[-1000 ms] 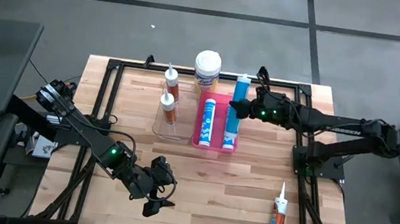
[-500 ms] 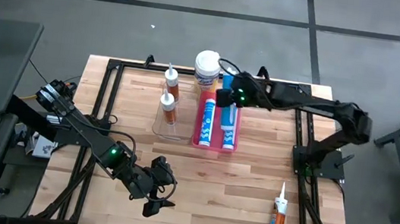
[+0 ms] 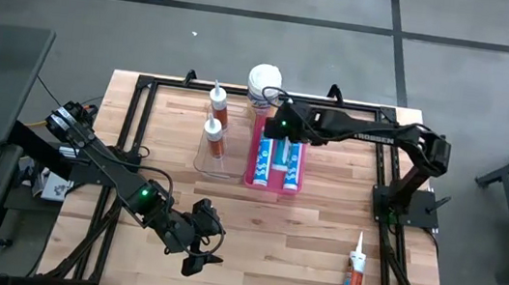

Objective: Pick & place silicon tubes, Sealant and Lysol wipes
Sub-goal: Put the blue sealant into the pink container

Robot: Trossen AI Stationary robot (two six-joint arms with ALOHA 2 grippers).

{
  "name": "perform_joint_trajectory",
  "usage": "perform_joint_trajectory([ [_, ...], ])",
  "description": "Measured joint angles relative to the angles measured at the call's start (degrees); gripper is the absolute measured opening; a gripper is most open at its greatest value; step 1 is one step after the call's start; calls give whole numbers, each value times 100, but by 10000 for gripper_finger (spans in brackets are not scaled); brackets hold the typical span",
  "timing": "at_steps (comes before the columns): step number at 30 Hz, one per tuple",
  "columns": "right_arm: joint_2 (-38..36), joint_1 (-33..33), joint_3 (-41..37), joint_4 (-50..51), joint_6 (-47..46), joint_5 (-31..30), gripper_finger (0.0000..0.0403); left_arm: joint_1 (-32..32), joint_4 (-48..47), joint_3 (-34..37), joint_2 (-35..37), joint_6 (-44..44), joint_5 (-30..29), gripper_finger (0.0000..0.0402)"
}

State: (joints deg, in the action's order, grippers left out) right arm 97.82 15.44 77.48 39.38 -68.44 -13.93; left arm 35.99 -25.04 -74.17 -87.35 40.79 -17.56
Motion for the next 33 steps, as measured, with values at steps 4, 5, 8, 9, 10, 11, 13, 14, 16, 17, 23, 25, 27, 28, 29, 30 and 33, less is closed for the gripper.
perform_joint_trajectory([
  [4,0,-22,-355,-11,-190,129,209,0,0,0,0,-2,0,346],
  [5,0,-45,-440,-93,-250,140,209,0,0,0,0,-2,0,346],
  [8,0,-61,-601,-168,-311,154,209,0,2,0,0,0,-2,346],
  [9,0,-61,-640,-152,-313,147,209,0,1,0,0,-2,-2,346],
  [10,0,-61,-666,-160,-313,136,209,0,2,0,0,-2,0,346],
  [11,0,-60,-696,-226,-314,112,209,0,2,0,0,0,-2,346],
  [13,0,-59,-724,-315,-321,105,209,0,2,0,0,-2,-2,346],
  [14,0,-61,-725,-306,-319,113,209,0,2,0,0,0,-1,346],
  [16,35,-72,-726,-359,-317,168,209,0,3,0,0,-2,-2,346],
  [17,46,-79,-726,-414,-318,209,209,0,4,0,0,0,0,346],
  [23,194,-136,-726,-466,-318,280,209,0,40,0,0,-1,-2,346],
  [25,262,-148,-726,-539,-317,306,209,0,80,0,0,0,0,346],
  [27,314,-160,-726,-578,-317,333,209,0,173,-1,0,-2,0,346],
  [28,331,-162,-726,-581,-316,356,209,0,170,-2,2,-1,-2,346],
  [29,342,-164,-726,-593,-315,370,209,0,152,-2,2,-2,-2,346],
  [30,343,-164,-726,-613,-315,378,209,0,149,-2,2,-2,0,346],
  [33,345,-164,-726,-633,-313,348,209,0,150,-2,2,-2,2,346],
])
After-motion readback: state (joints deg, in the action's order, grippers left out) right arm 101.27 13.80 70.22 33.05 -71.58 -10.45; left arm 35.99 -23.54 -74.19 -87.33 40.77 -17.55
